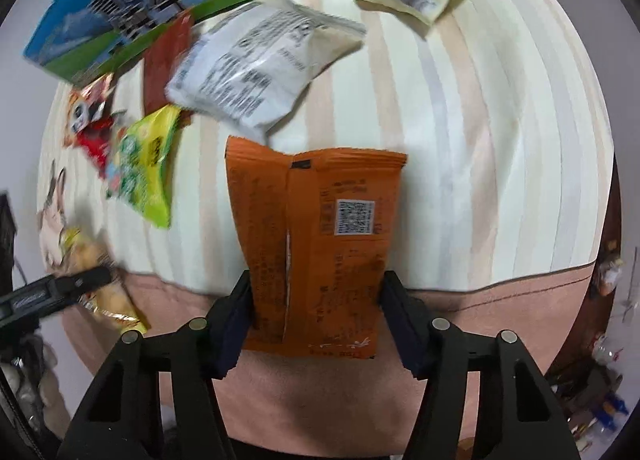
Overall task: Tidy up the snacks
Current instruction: 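Grasp the clear yellow snack bag with left tool while right tool grasps the orange packet, then carry both bags into the box and open both tools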
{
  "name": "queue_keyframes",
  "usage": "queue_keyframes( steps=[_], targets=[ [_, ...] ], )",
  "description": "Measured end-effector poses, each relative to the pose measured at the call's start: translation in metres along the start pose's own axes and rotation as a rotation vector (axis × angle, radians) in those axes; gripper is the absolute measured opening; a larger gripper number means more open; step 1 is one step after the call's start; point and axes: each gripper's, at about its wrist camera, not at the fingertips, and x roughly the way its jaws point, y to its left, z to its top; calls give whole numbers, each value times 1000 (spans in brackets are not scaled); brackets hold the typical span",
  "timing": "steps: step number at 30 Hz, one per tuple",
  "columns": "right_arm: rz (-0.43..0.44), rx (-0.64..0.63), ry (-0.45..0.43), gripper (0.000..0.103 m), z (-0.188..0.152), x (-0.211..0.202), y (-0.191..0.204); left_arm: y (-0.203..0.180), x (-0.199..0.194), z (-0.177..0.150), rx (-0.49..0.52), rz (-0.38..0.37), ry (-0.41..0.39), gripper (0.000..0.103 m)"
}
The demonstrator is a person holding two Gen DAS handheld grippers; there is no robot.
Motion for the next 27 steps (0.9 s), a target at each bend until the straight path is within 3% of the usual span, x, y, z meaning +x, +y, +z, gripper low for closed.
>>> queue_keyframes(
  steps=[6,12,19,21,22,23,27],
  targets=[
    [22,71,-1,66,1,7,-9,-29,14,-5,91,96,-7,71],
    [-51,64,-65,67,15,9,1,-58,31,-21,135,147,-16,71],
    [-51,70,-62,67,18,14,12,-69,33,-26,139,148,-31,71],
    [-52,68,-62,66,18,14,7,-52,23,-23,141,151,-45,64],
    [-55,61,-68,66,18,13,8,-54,22,-25,150,159,-58,51],
    [-58,54,-73,64,18,13,7,-52,22,-23,157,160,-66,46],
    [-58,23,-112,59,16,2,14,-65,11,-26,182,149,-104,41]
  ],
)
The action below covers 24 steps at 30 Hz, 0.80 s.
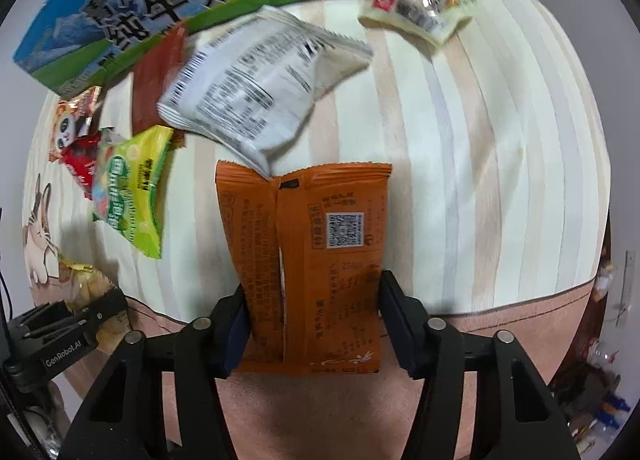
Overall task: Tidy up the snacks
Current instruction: 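Carry both bags into the box and open both tools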
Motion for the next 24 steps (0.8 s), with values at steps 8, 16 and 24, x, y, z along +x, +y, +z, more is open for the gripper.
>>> queue_keyframes(
  steps=[8,16,24],
  targets=[
    [147,-9,-119,56,12,-77,10,-40,-96,16,73,-135,-151,40],
    [248,-33,-327,56,91,-188,20,-79,-217,95,169,-282,-316,40],
    [105,-45,-324,56,206,-184,16,-72,-209,212,155,-149,-256,41]
  ],
)
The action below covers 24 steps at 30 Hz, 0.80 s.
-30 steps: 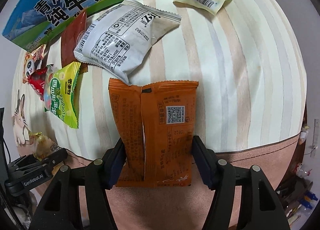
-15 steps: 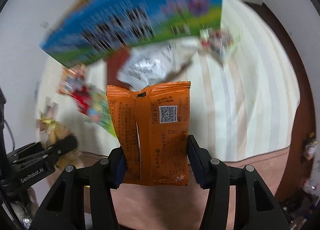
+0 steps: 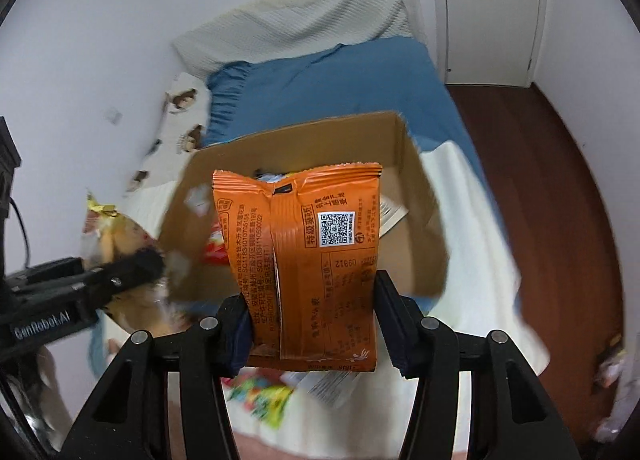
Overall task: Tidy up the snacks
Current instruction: 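Carry both bags into the box and open both tools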
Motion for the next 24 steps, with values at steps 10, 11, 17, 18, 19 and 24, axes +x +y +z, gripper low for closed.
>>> queue_keyframes(
  steps=[10,11,17,18,19,24],
  targets=[
    [-67,-2,249,90,32,84,-14,44,100,29,-120,105,229,47],
    [-66,-2,259,94,28,87,-14,44,104,29,-120,94,233,58],
    [-100,-30,298,95,25,105,-9,36,109,20,-102,105,232,92],
    [-99,-26,298,95,23,106,-9,35,109,19,-98,108,229,92],
    [-99,-22,294,95,22,105,-8,33,108,18,-90,115,221,92],
    [-95,-3,251,95,19,91,-8,26,87,11,-51,137,151,92]
  ],
)
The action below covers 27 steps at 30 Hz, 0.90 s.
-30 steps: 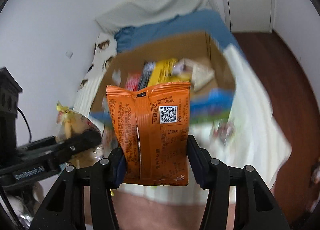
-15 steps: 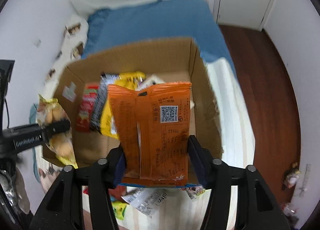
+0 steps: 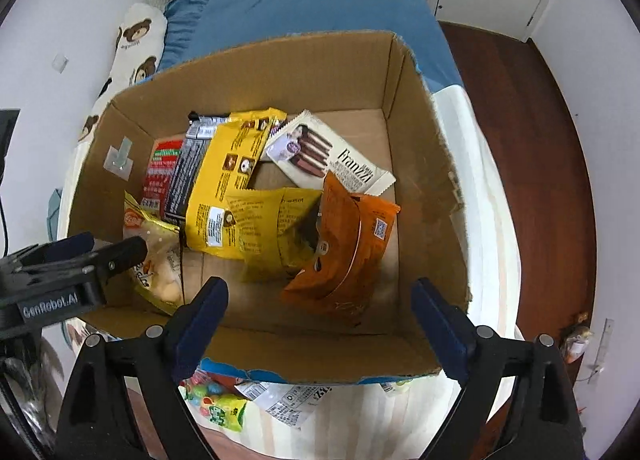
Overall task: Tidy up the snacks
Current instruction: 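Carry both bags into the box and open both tools, then grasp the red packet with left tool while right tool grasps the white-grey packet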
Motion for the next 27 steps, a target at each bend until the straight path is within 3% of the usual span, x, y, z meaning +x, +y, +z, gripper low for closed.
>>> queue_keyframes(
  steps=[10,14,16,19,22,27],
  targets=[
    [67,26,-187,95,-30,-74,5,-2,-89,-33,21,-19,-246,92],
    [113,47,-243,95,-67,-94,4,21,-119,-80,-28,-37,-335,92],
    [130,58,-232,95,-88,-89,4,34,-114,-106,-57,-24,-321,92],
    [144,93,-170,95,-118,-59,-1,58,-69,-146,-113,-22,-215,92],
    [173,176,-49,95,-139,-7,-11,68,-9,-166,-142,-36,-77,92],
    [136,264,28,95,-146,51,-19,64,56,-175,-118,-19,15,87]
  ],
)
